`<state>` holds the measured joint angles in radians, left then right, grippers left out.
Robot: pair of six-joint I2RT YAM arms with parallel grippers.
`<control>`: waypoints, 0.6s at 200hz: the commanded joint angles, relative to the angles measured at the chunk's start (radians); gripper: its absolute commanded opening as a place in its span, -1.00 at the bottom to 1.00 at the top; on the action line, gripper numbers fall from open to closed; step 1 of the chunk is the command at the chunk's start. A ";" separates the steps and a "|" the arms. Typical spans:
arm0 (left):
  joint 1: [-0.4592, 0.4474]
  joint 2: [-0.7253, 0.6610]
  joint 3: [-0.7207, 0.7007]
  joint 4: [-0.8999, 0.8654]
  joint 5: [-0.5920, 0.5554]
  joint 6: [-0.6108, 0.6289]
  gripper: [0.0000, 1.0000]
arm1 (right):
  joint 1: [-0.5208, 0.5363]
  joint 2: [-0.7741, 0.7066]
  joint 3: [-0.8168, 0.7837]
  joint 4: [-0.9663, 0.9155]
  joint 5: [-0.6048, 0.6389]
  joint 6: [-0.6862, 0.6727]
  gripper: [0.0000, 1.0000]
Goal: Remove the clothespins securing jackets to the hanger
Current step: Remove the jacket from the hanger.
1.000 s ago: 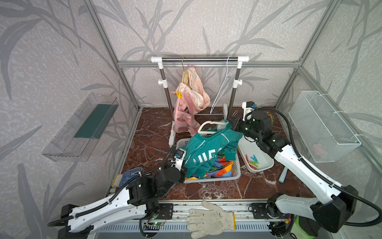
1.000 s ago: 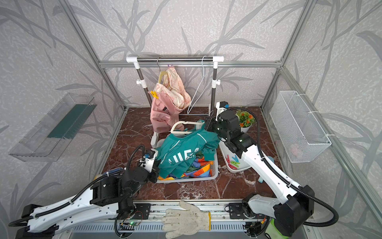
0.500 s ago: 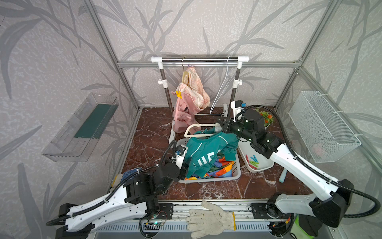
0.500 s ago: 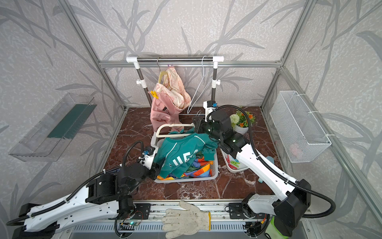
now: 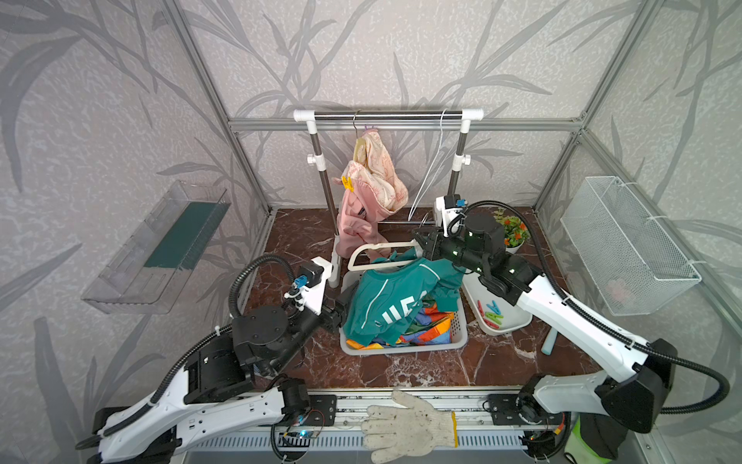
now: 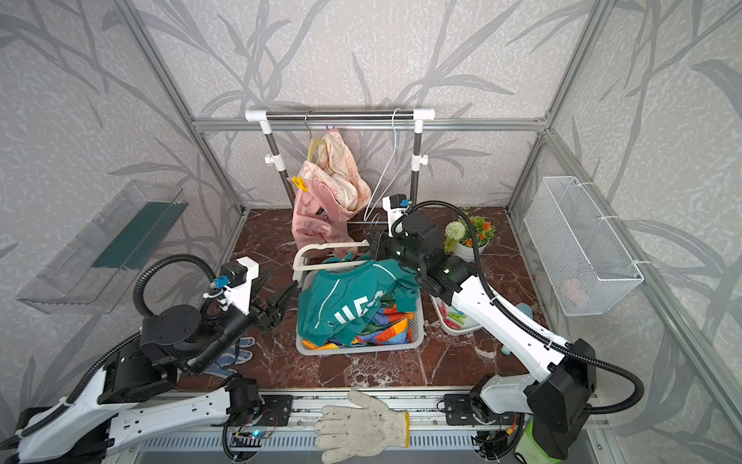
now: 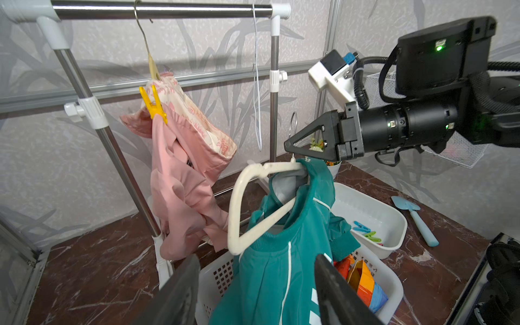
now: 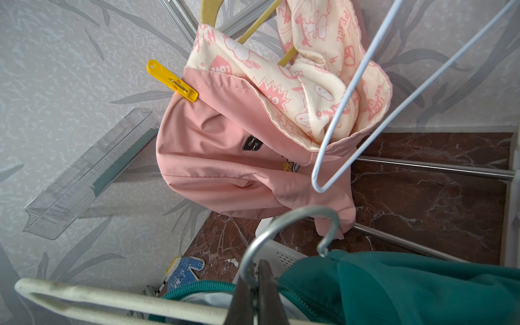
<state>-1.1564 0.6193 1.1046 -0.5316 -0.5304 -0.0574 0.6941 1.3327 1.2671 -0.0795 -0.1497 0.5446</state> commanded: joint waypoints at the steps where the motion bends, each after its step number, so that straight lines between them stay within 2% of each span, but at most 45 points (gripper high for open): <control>1: 0.004 0.041 0.054 -0.033 0.029 0.059 0.20 | 0.007 -0.012 0.031 0.059 -0.034 -0.021 -1.00; 35: 0.023 0.075 0.083 -0.029 0.053 0.079 -0.07 | 0.007 -0.016 0.025 0.062 -0.060 -0.034 -1.00; 57: 0.063 0.099 0.105 -0.045 0.104 0.060 -0.10 | 0.005 -0.023 0.016 0.073 -0.074 -0.035 -1.00; 96: 0.194 0.142 0.119 -0.057 0.230 0.012 -0.13 | 0.006 -0.030 0.012 0.080 -0.087 -0.037 -1.00; 120: 0.296 0.149 0.110 -0.041 0.351 -0.014 -0.19 | 0.006 -0.030 0.011 0.082 -0.089 -0.038 -1.00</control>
<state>-0.9329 0.7616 1.1965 -0.5701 -0.3180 -0.0364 0.6941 1.3315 1.2667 -0.0559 -0.2184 0.5220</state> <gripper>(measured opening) 0.420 0.054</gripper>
